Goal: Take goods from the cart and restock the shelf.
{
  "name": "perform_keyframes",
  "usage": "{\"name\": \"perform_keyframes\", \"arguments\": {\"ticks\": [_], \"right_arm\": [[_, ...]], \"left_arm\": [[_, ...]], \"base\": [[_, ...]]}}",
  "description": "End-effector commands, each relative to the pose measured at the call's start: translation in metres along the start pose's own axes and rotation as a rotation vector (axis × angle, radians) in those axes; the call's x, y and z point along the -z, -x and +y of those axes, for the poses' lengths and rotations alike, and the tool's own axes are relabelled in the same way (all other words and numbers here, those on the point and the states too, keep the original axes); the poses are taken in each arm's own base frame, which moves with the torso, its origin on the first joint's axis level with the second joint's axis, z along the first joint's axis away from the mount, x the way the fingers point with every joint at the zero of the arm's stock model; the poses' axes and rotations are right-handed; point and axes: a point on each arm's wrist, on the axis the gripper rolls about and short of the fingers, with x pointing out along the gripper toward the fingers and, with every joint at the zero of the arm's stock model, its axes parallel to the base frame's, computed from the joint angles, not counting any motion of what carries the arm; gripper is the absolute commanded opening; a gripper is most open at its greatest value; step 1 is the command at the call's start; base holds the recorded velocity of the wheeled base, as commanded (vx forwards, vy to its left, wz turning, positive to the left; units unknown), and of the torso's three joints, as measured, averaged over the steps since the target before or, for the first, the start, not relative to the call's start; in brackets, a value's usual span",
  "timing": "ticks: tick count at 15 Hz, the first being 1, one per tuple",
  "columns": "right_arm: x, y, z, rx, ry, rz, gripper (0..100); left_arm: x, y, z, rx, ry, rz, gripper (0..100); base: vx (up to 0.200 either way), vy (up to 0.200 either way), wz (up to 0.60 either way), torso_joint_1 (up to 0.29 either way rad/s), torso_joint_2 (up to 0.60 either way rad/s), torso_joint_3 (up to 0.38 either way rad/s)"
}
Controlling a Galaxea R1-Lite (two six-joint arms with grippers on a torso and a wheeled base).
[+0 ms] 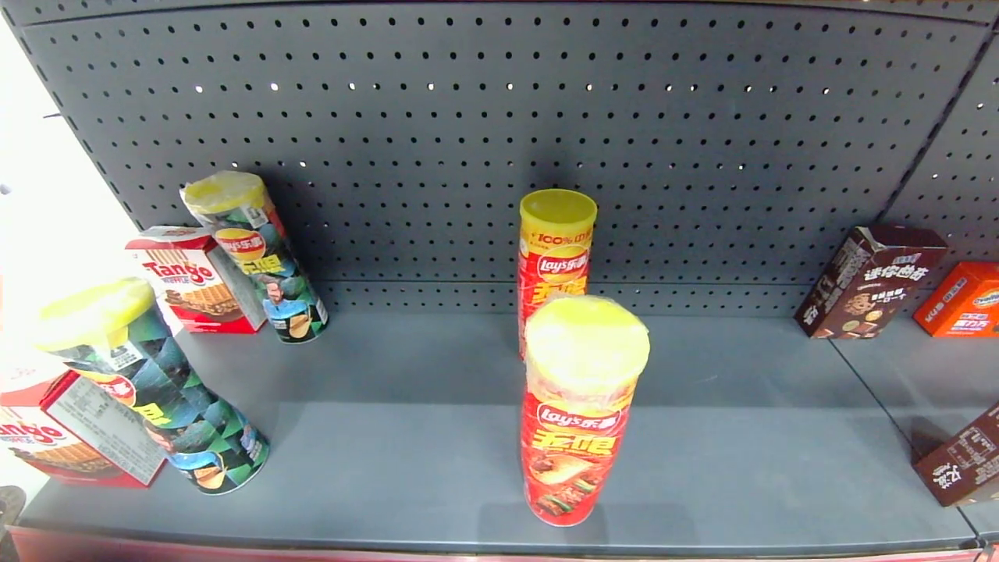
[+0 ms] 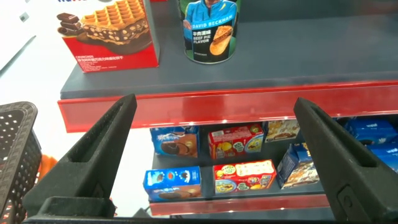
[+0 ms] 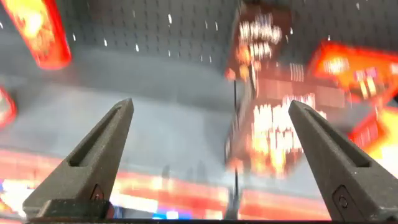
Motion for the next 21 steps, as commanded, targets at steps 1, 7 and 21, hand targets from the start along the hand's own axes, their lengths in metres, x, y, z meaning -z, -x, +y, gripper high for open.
{"name": "perform_keyframes", "arguments": {"ticks": [1, 7, 21], "right_arm": [[0.035, 0.016, 0.004, 0.022, -0.041, -0.033, 100], [0.073, 0.010, 0.011, -0.080, -0.070, 0.106, 100], [0.080, 0.011, 0.014, -0.019, -0.125, 0.181, 100]], "left_arm": [[0.000, 0.000, 0.000, 0.000, 0.000, -0.001, 100], [0.000, 0.000, 0.000, 0.000, 0.000, -0.001, 100], [0.000, 0.000, 0.000, 0.000, 0.001, -0.001, 100]], "base": [[0.000, 0.000, 0.00, 0.000, 0.00, 0.000], [0.000, 0.000, 0.00, 0.000, 0.00, 0.000], [0.000, 0.000, 0.00, 0.000, 0.00, 0.000]]}}
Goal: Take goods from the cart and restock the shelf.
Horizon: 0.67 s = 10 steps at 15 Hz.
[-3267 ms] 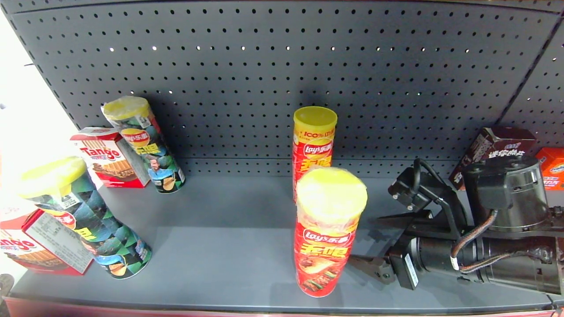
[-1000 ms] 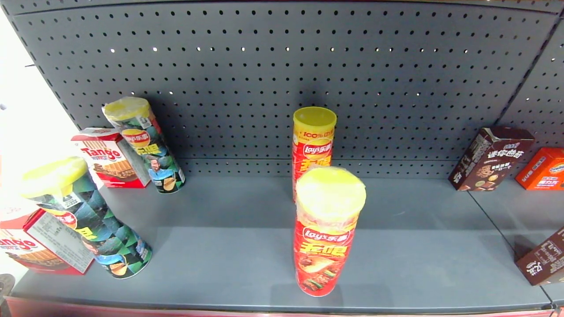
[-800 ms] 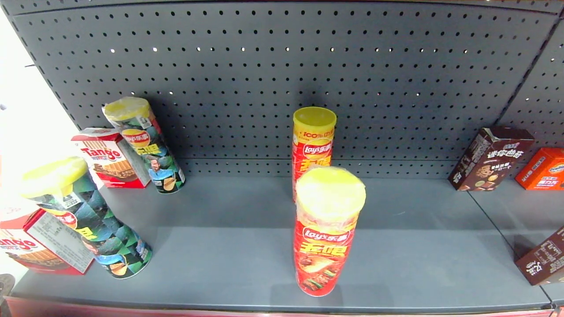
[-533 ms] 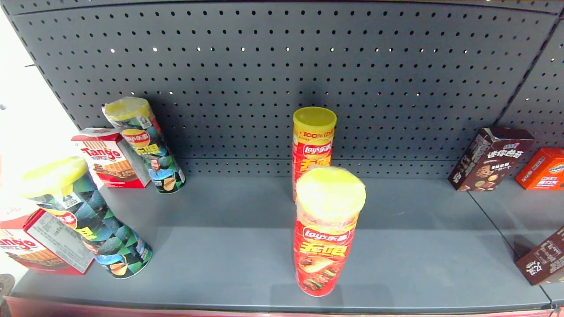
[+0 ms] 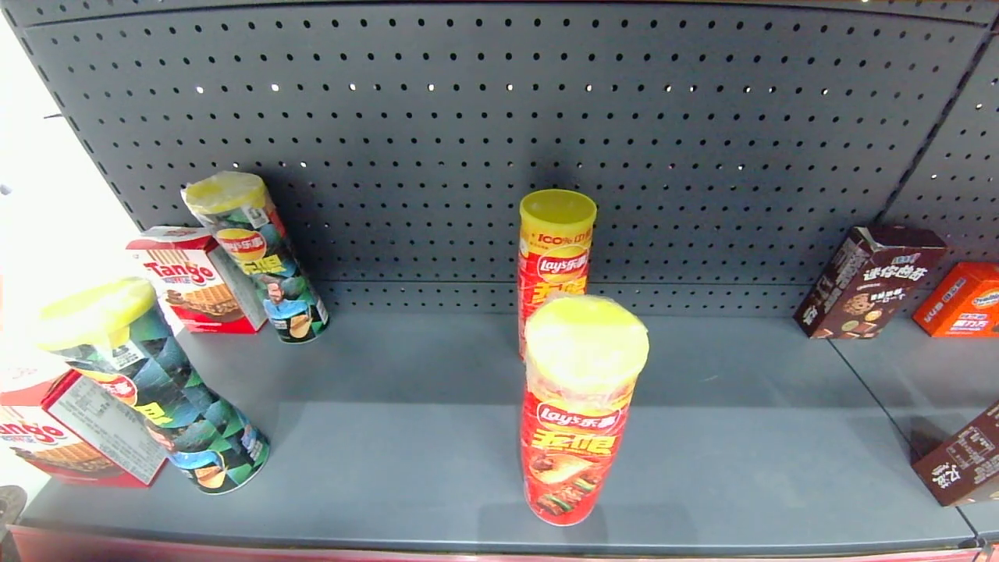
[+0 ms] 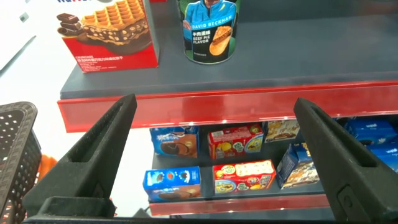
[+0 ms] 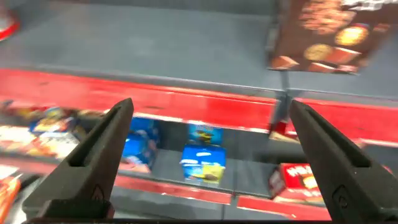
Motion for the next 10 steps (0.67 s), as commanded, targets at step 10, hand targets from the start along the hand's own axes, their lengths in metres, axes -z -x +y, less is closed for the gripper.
{"name": "perform_keyframes", "arguments": {"ticks": [10], "right_arm": [[0.0016, 0.0056, 0.0025, 0.110, -0.005, -0.083, 100]], "left_arm": [[-0.0002, -0.0001, 0.0000, 0.003, -0.001, 0.000, 100]], "base": [[0.000, 0.000, 0.00, 0.000, 0.00, 0.000]]}}
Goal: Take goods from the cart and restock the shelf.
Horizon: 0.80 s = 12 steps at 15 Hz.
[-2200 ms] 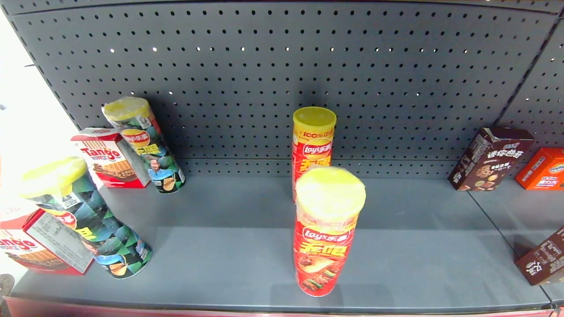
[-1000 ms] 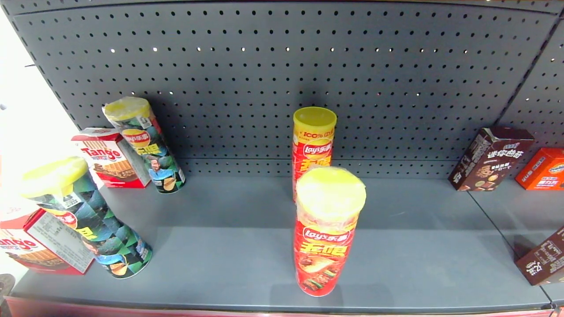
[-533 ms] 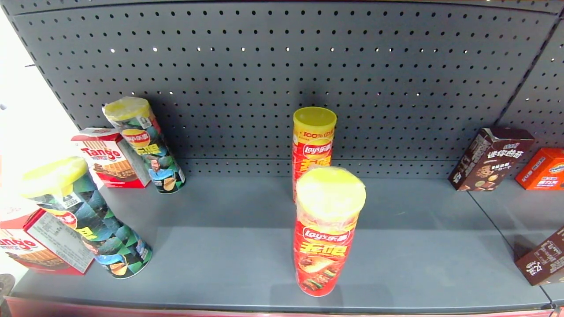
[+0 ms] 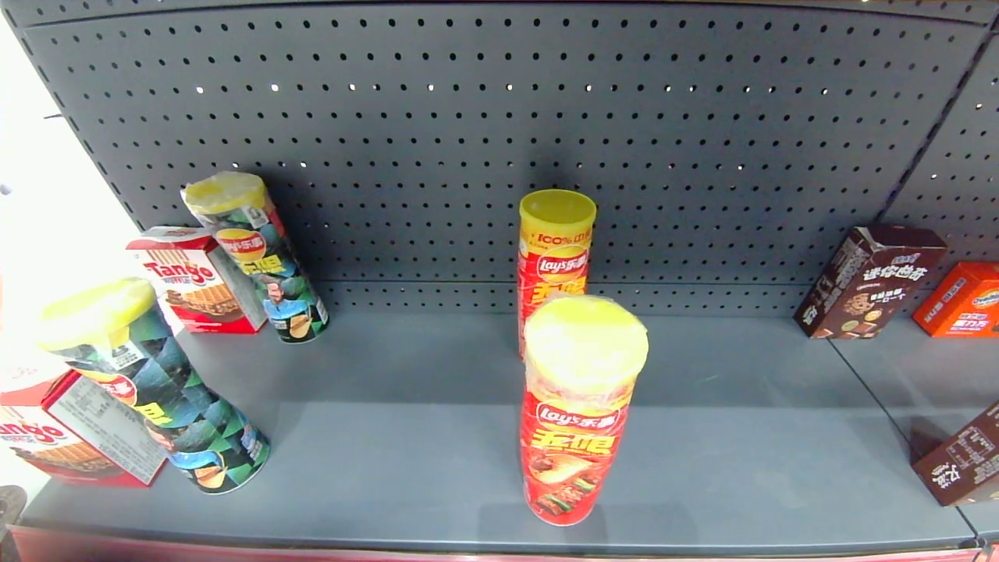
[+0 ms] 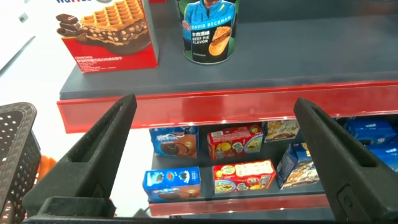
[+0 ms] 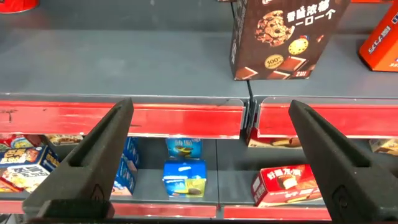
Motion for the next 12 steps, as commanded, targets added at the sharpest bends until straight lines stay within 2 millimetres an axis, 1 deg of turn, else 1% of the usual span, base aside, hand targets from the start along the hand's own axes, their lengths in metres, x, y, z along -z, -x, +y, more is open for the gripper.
{"name": "perform_keyframes", "arguments": {"ticks": [1, 10, 11, 12], "right_arm": [[0.0000, 0.0002, 0.0000, -0.001, 0.001, -0.002, 100], [0.0002, 0.0002, 0.0001, -0.004, 0.001, -0.001, 100], [0.0002, 0.0002, 0.0001, -0.006, 0.001, -0.001, 100], [0.0002, 0.0002, 0.0001, -0.004, 0.001, -0.001, 100]], "left_arm": [[-0.0001, -0.0001, 0.0000, 0.000, -0.001, 0.001, 100], [-0.0001, -0.0001, 0.0004, -0.017, 0.009, 0.001, 100], [-0.0001, -0.0001, 0.0003, -0.013, 0.006, 0.001, 100], [-0.0001, -0.0001, 0.0003, -0.013, 0.009, 0.001, 100]], "base": [[0.000, 0.000, 0.00, 0.000, 0.00, 0.000], [0.000, 0.000, 0.00, 0.000, 0.00, 0.000], [-0.200, 0.000, 0.00, 0.002, 0.00, 0.002], [0.000, 0.000, 0.00, 0.000, 0.00, 0.000]]}}
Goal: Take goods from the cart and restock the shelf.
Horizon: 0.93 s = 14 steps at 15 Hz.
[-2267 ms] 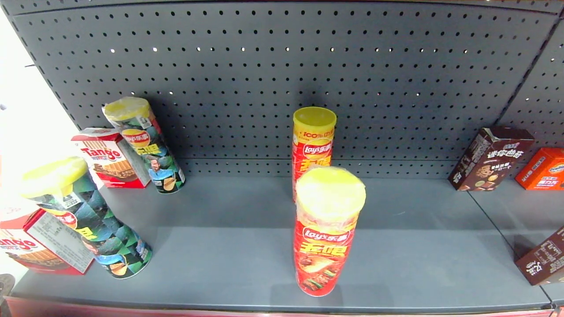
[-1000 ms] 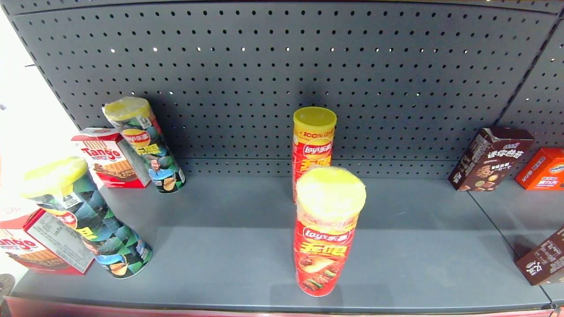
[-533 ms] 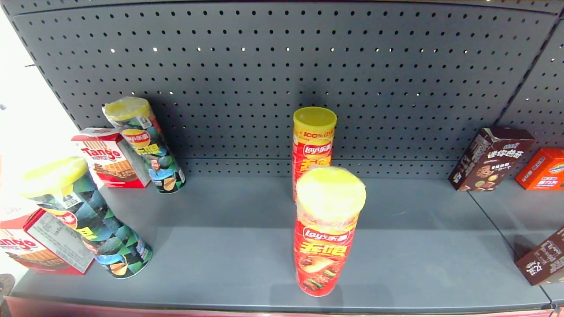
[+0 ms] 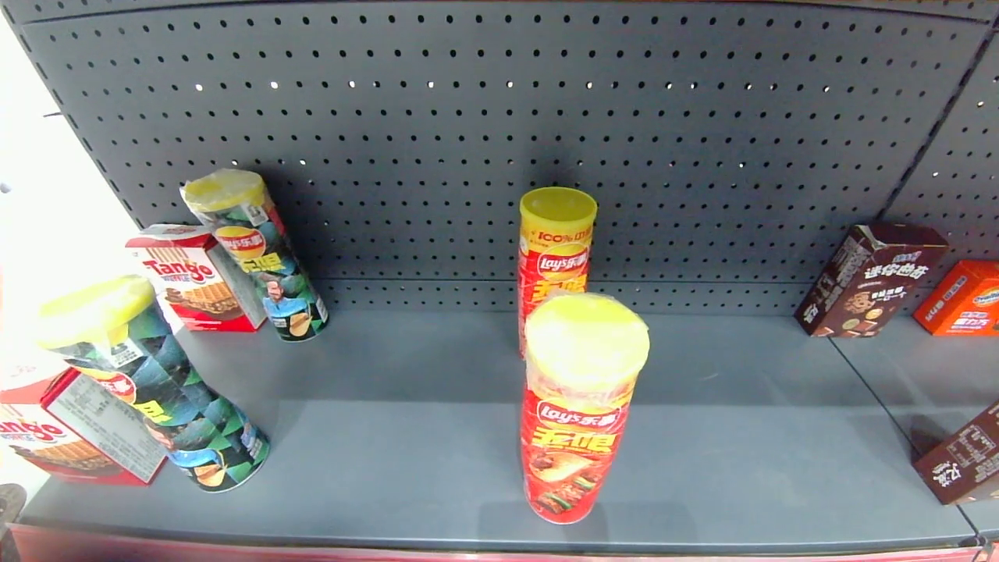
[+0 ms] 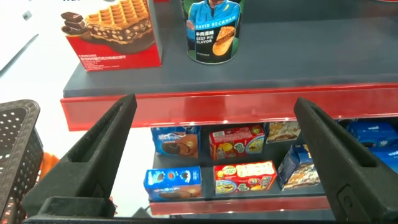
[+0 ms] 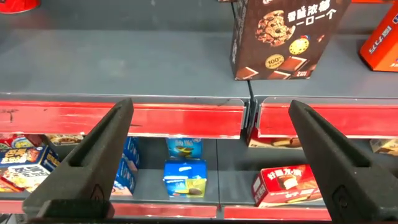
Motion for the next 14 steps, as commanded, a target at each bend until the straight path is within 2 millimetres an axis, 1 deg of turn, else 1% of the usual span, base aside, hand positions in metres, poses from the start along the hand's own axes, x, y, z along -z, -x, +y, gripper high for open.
{"name": "perform_keyframes", "arguments": {"ticks": [1, 5, 7, 14], "right_arm": [[-0.0001, -0.0001, 0.0000, 0.000, 0.000, 0.001, 100], [-0.0001, -0.0001, 0.0000, 0.000, 0.000, 0.001, 100], [-0.0001, -0.0001, 0.0000, 0.000, -0.001, 0.001, 100], [-0.0001, -0.0001, 0.0000, 0.000, 0.000, 0.001, 100]], "left_arm": [[-0.0001, -0.0001, 0.0000, 0.000, -0.001, 0.000, 100], [-0.0001, -0.0001, -0.0001, 0.001, -0.004, 0.000, 100], [-0.0001, -0.0001, -0.0001, 0.001, 0.001, 0.000, 100], [-0.0001, -0.0001, -0.0001, 0.001, 0.001, 0.000, 100]], "base": [[0.000, 0.000, 0.00, 0.000, 0.00, 0.000], [0.000, 0.000, 0.00, 0.000, 0.00, 0.000], [0.000, -0.200, 0.00, 0.002, 0.00, 0.005], [0.000, 0.000, 0.00, 0.000, 0.00, 0.000]]}}
